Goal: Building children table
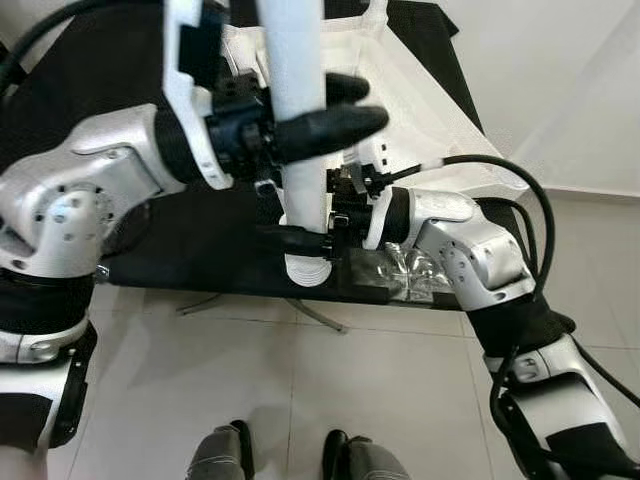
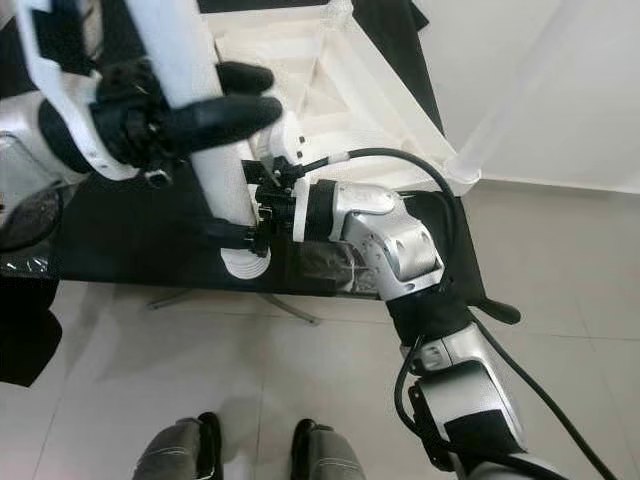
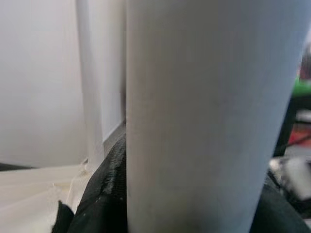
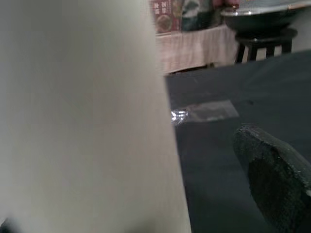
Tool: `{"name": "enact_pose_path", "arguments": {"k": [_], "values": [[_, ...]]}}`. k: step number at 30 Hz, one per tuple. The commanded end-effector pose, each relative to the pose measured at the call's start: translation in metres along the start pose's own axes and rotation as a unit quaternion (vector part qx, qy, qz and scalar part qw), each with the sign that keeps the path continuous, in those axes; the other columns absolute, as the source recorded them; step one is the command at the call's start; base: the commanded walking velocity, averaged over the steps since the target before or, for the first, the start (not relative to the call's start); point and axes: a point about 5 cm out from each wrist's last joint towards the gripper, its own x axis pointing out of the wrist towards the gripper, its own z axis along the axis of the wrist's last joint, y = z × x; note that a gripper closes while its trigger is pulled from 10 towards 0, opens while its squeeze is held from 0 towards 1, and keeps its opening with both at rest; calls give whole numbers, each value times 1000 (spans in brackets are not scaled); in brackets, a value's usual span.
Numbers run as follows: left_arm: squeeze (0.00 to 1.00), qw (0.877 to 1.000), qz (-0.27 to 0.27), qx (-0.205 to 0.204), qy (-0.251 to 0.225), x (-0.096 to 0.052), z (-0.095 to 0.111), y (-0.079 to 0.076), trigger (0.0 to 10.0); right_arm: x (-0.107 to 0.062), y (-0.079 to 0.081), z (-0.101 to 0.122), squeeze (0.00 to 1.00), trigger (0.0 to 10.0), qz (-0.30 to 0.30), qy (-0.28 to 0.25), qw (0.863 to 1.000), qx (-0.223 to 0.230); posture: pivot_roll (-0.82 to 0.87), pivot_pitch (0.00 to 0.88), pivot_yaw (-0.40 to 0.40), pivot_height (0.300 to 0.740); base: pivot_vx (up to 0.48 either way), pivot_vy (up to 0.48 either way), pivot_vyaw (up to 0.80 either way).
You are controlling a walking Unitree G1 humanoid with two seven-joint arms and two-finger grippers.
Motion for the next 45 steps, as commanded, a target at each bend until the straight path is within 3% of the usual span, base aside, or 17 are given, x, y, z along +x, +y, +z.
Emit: {"name": "enact_pose_path", "arguments": {"k": [1, 5, 6, 7, 8, 31, 32, 33, 34, 40, 45], "values": [[0, 997, -77, -10, 10, 24, -15, -15, 0, 10, -4, 13, 0, 10000, -16, -15, 1000, -21, 21, 167, -103, 740, 0, 0, 0], [0, 998, -62, 4, 8, 24, -17, -8, 0, 14, -4, 14, 0, 10000, -16, -19, 999, -23, 21, 164, -103, 740, 0, 0, 0], [0, 998, -59, 8, 5, 23, -18, -6, 0, 16, -4, 15, 0, 3333, -16, -25, 999, -23, 20, 164, -103, 740, 0, 0, 0], [0, 998, -59, 8, 5, 23, -18, -6, 0, 16, -4, 15, 0, 3333, -16, -25, 999, -23, 20, 164, -103, 740, 0, 0, 0], [0, 998, -59, 10, 3, 22, -19, -5, 0, 18, -4, 15, 0, 0, -16, -30, 999, -22, 21, 163, -103, 740, 0, 0, 0], [0, 999, -35, 16, -33, 16, -7, 14, 0, 21, 2, 8, 0, 0, -2, -31, 998, -53, 19, 167, -94, 740, 0, 0, 0], [161, 999, -33, 7, -30, 15, -6, 15, 5725, 21, 2, 7, 0, 0, -5, -30, 998, -54, 19, 168, -93, 740, 0, 0, 0], [161, 999, -32, 0, -28, 14, -5, 16, 5725, 21, 2, 7, 0, 0, -7, -29, 998, -55, 19, 168, -93, 740, 0, 0, 0], [1000, 999, -37, -10, -34, 13, -2, 16, 10000, 20, 1, 6, 0, 0, -10, -27, 998, -56, 20, 170, -93, 740, 0, 0, 0], [1000, 995, -27, -27, -97, 8, 16, 19, 10000, 20, -1, 4, 0, 0, -21, -21, 998, -55, 22, 172, -94, 740, 0, 0, 0], [1000, 987, 7, -30, -159, -10, 40, 30, 10000, 19, -5, 0, 0, 0, -42, -13, 998, -51, 25, 174, -95, 740, 0, 0, 0]]}}
